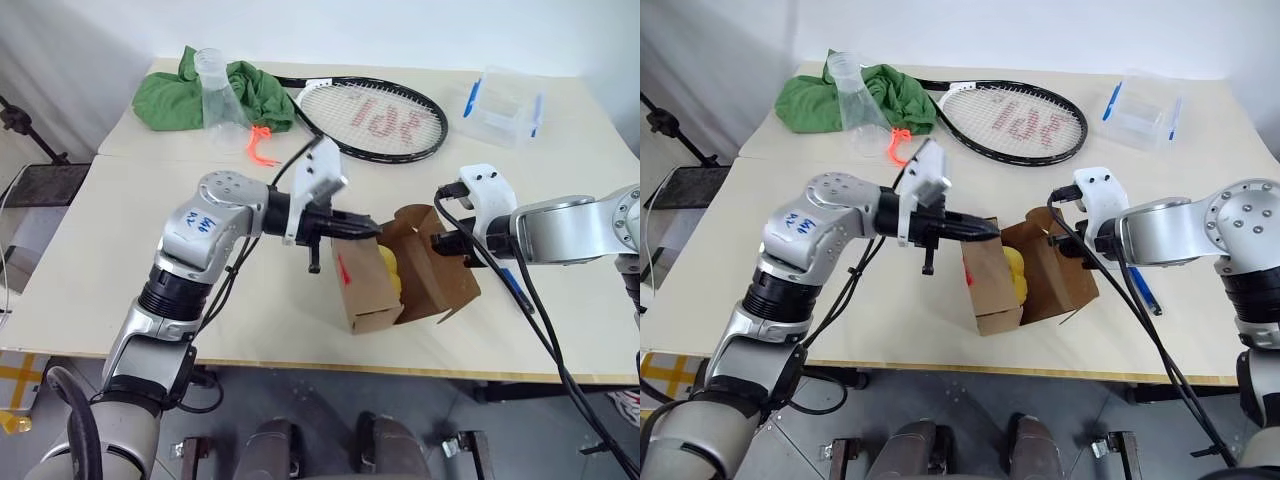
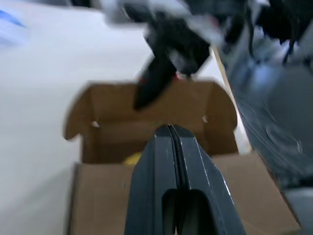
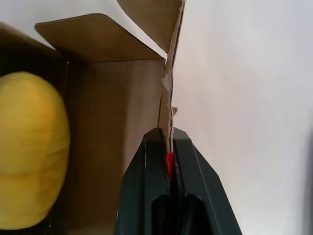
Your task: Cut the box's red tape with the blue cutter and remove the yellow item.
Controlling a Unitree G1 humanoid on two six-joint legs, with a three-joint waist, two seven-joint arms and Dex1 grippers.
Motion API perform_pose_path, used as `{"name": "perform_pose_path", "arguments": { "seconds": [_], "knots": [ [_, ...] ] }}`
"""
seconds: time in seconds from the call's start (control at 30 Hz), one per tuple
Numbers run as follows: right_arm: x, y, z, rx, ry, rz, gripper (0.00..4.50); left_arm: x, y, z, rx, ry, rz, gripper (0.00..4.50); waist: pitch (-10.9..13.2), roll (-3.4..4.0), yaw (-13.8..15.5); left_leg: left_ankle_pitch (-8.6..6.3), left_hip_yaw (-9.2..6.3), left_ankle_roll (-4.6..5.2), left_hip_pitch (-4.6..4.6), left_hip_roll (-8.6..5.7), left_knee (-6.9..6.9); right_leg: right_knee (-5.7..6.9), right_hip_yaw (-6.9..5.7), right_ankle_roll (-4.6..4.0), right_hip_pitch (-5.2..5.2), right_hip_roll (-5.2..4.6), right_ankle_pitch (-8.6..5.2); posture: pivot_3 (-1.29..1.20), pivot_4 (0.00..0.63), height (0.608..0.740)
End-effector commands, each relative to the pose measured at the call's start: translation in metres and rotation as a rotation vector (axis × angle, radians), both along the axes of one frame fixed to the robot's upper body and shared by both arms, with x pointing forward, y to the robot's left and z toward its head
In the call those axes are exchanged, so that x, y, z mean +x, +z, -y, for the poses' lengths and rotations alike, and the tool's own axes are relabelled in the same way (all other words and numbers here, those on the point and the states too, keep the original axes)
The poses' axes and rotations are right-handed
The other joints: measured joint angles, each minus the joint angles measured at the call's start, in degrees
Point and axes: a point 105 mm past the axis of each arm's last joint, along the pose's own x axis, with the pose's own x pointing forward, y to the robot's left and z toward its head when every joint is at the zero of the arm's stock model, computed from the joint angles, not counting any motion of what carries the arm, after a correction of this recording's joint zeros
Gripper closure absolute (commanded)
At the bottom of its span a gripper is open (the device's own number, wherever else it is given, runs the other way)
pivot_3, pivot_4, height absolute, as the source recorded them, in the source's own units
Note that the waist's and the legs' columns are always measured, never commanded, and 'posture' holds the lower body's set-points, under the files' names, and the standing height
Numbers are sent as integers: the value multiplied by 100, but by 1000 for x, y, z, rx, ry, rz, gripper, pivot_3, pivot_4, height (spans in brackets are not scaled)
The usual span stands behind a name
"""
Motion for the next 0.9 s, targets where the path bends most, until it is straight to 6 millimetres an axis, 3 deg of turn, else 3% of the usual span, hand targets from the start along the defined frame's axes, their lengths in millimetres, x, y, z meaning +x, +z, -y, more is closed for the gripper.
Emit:
{"name": "perform_pose_path", "arguments": {
  "seconds": [0.03, 0.37, 0.9],
  "knots": [
    [1, 10, -2, 6, 5, 41, 4450, -5, -6, -2, 54, -53, 52, 4500, 0, 0, 3, 0, 3, 0, -6, 1, 1, 5, 3, 0, -11, 0, 0, 0, 150, 740],
    [-3, 12, -3, 9, 15, 45, 4450, -2, -45, -24, 257, -59, 81, 4500, 0, -1, 43, 1, 0, 2, -42, -4, 19, 17, 3, -1, -39, -6, 0, 0, 150, 740],
    [-5, 20, -3, -25, 48, 52, 4450, 9, -77, -56, 487, 25, 206, 4500, -7, 0, 59, 7, -3, 13, -22, -3, 37, 29, 6, -3, -16, -11, 6, 0, 150, 740]
  ]
}}
